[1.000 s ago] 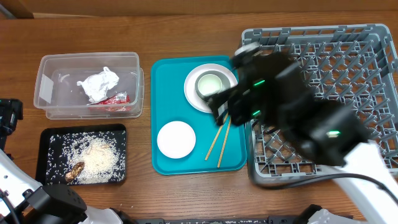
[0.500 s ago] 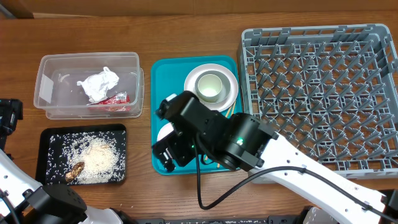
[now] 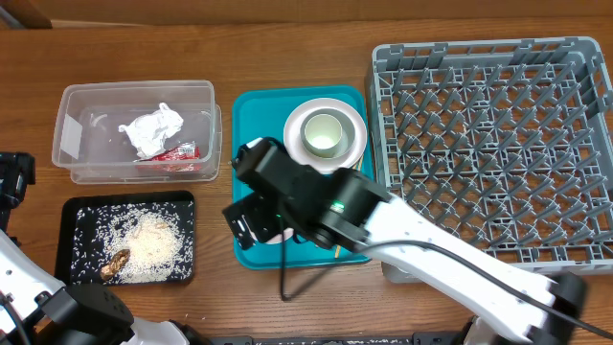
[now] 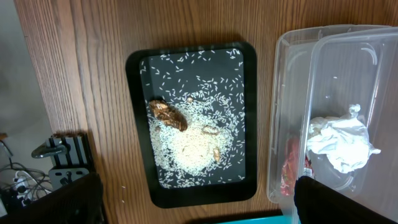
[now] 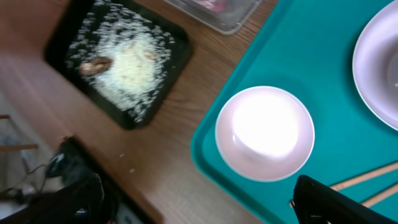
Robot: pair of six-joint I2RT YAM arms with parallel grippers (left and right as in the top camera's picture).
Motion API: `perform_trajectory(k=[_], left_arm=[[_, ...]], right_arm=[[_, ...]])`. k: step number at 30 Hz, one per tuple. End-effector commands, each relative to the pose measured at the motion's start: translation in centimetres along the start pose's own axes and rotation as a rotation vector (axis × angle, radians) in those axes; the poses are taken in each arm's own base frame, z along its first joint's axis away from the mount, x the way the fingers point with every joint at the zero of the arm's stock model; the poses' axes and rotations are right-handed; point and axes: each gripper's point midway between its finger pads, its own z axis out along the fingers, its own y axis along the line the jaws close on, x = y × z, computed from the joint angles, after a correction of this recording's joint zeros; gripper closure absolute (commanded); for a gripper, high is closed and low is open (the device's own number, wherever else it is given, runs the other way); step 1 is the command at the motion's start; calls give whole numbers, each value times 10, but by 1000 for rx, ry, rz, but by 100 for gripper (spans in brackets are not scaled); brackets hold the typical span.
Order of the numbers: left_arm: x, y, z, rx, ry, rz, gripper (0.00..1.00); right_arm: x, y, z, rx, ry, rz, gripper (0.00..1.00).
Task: Sort waste into correct bins and load items into the dishwasher
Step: 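Lower the right gripper onto the pink bowl on the teal tray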
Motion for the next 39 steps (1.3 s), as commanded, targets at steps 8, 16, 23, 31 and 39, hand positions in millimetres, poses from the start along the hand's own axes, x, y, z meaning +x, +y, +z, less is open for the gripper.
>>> perform_trajectory(k=[8, 16, 23, 31, 39], left_arm=[[-3, 2, -6, 4, -23, -27, 0], [-3, 3, -6, 3, -23, -27, 0], [-3, 2, -6, 4, -23, -27, 0], [-3, 3, -6, 3, -23, -27, 0], [-3, 3, -6, 3, -23, -27, 0]], right_arm=[[-1, -16, 76, 111, 44, 115, 7], [11, -32, 107, 181, 82, 142, 20], [24, -40, 132, 223, 118, 222, 22], [39, -41, 152, 249, 153, 244, 23], [44, -30, 156, 274, 126, 223, 23]])
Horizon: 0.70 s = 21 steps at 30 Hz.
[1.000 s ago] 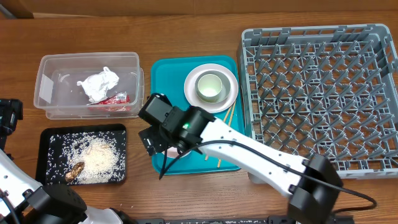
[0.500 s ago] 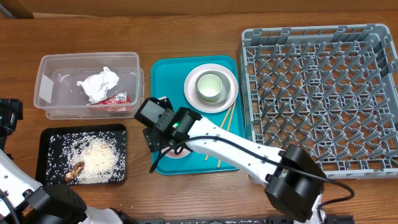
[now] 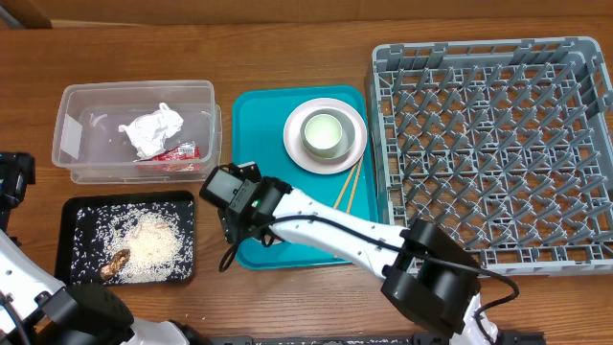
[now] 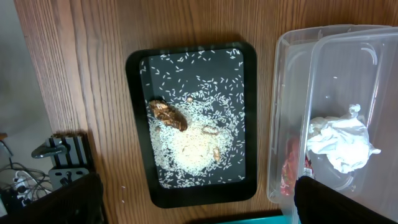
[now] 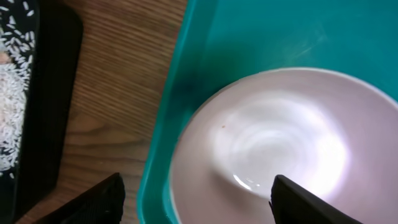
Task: Sort waste into correct bins and load items into the dishwasher
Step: 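Lower the right gripper onto the pink bowl on the teal tray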
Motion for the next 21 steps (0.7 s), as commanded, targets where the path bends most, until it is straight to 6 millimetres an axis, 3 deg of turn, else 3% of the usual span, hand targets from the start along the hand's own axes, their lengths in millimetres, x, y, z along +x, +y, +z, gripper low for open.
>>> perform_trajectory(k=[1, 7, 15, 21], left_arm=[[-3, 2, -6, 4, -22, -27, 0], [-3, 2, -6, 4, -22, -27, 0], [-3, 2, -6, 4, -23, -27, 0], [-3, 2, -6, 4, -22, -27, 0]], right_arm=[[2, 2, 2, 43, -40, 5, 23], [3, 0, 7, 122, -112, -2, 23], [10, -9, 27, 179, -98, -2, 23], [8, -11, 30, 193, -109, -3, 34]])
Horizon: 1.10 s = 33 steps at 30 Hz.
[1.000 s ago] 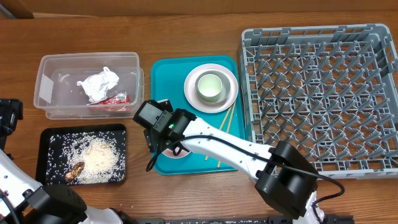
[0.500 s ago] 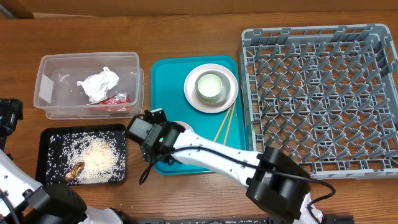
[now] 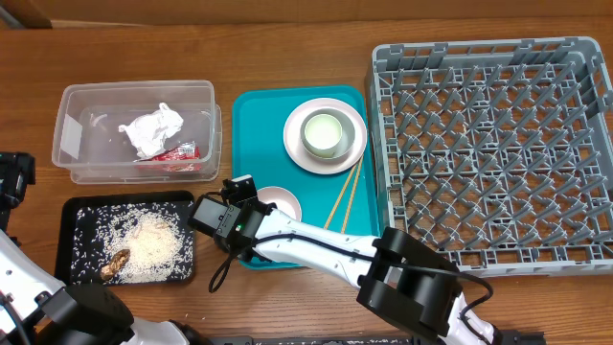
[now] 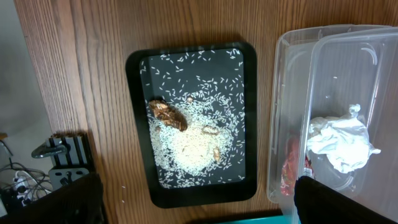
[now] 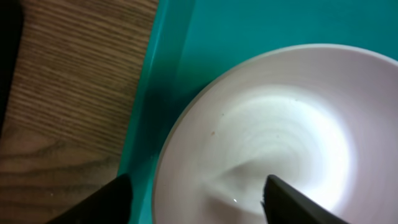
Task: Sort waste into correct bins and load items into the dishwasher
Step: 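Lower the right gripper onto the pink bowl on the teal tray, then grasp the rim of the pink bowl with the right gripper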
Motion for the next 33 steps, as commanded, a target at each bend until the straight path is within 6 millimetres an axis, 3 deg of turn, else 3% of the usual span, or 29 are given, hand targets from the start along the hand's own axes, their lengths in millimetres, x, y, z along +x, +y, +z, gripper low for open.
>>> perform_trajectory(k=[1, 6, 15, 23, 33], left_arm=[[-3, 2, -6, 4, -22, -27, 0], [-3, 2, -6, 4, -22, -27, 0], [-3, 3, -6, 3, -23, -27, 0], [-3, 3, -6, 3, -23, -27, 0], [-3, 3, -6, 3, -23, -27, 0]], right_arm=[[-4, -5, 3, 31, -28, 12, 35], [-5, -6, 3, 33, -29, 12, 41], [0, -6, 13, 45, -16, 6, 43], [1, -7, 13, 49, -13, 4, 59], [-1, -6, 5, 50, 4, 1, 86]])
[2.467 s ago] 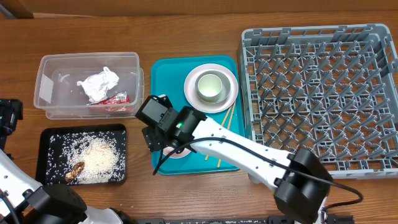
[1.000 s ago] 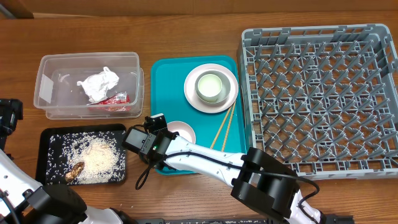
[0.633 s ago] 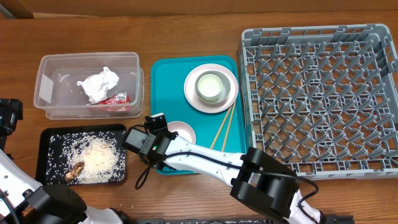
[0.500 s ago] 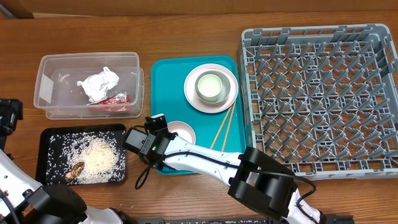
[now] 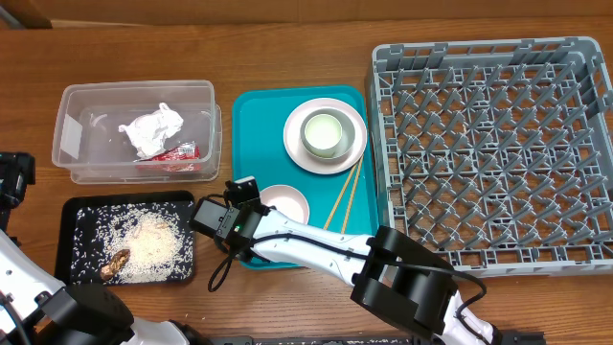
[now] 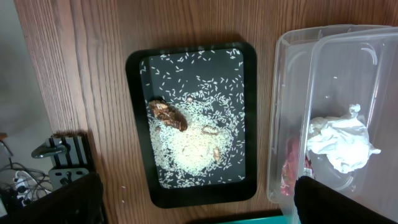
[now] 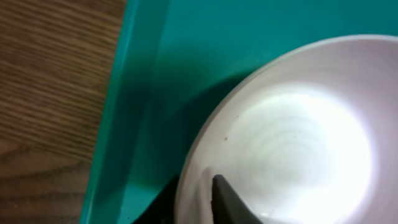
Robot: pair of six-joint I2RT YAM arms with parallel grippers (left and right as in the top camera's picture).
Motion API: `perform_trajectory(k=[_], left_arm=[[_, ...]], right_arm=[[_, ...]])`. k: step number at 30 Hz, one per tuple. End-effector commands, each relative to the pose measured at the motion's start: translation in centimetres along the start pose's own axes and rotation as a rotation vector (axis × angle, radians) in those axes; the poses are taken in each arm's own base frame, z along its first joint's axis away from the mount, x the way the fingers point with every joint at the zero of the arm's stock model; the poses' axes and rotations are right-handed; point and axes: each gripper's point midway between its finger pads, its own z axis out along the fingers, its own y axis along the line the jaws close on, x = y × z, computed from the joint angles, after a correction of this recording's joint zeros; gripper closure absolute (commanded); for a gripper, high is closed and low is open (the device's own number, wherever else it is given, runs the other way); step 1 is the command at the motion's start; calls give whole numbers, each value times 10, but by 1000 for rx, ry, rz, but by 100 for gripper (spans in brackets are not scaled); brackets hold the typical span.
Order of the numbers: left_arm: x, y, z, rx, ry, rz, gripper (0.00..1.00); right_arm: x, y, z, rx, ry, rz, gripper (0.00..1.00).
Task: Sort waste into correct bins and load items into the dishwasher
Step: 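Grasp the rim of the pink bowl with the right gripper, then lift the pink bowl and carry it right over the dish rack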
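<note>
A small white bowl (image 5: 287, 203) (image 7: 298, 137) sits at the near left of the teal tray (image 5: 251, 125) (image 7: 161, 56). My right gripper (image 5: 251, 209) (image 7: 198, 196) is shut on the bowl's left rim, one finger inside (image 7: 229, 200) and one outside. A white plate bearing a pale green cup (image 5: 324, 133) is at the tray's far side, with chopsticks (image 5: 341, 199) beside it. My left gripper (image 6: 199, 204) hangs open high above the black tray of rice (image 6: 193, 118) and the clear bin (image 6: 339, 112).
The grey dish rack (image 5: 498, 144) fills the right of the table. The clear bin (image 5: 139, 129) holds crumpled paper and a red wrapper. The black tray (image 5: 124, 240) holds rice and a brown scrap. My right arm crosses the table's near edge.
My right gripper's fingers, then spread wide on either side of the bowl's left edge, are now drawn together on the rim. The left arm has not moved.
My right gripper was open high above the tray's near left with the bowl below it. Then it was low at the bowl's left edge, still open, and closer again after that. Now it is shut on the rim. The left gripper stayed put throughout.
</note>
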Motion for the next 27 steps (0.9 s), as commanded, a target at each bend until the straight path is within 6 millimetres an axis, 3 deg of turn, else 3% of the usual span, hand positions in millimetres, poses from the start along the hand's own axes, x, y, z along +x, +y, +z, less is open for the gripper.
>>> perform_trajectory(k=[1, 8, 15, 21, 27], left_arm=[[-3, 3, -6, 3, -23, -27, 0], [-3, 2, -6, 4, -23, -27, 0], [-3, 3, -6, 3, -23, -27, 0], [-3, 2, -6, 4, -23, -27, 0], [-3, 3, -6, 3, -22, -27, 0]], right_arm=[[-9, 4, -5, -4, -15, 11, 87], [-24, 6, -29, -11, -23, 19, 96], [-67, -11, -74, -19, -47, 83, 96], [-113, -49, -120, -35, -78, 180, 96], [-169, -121, -172, -90, -153, 250, 96]])
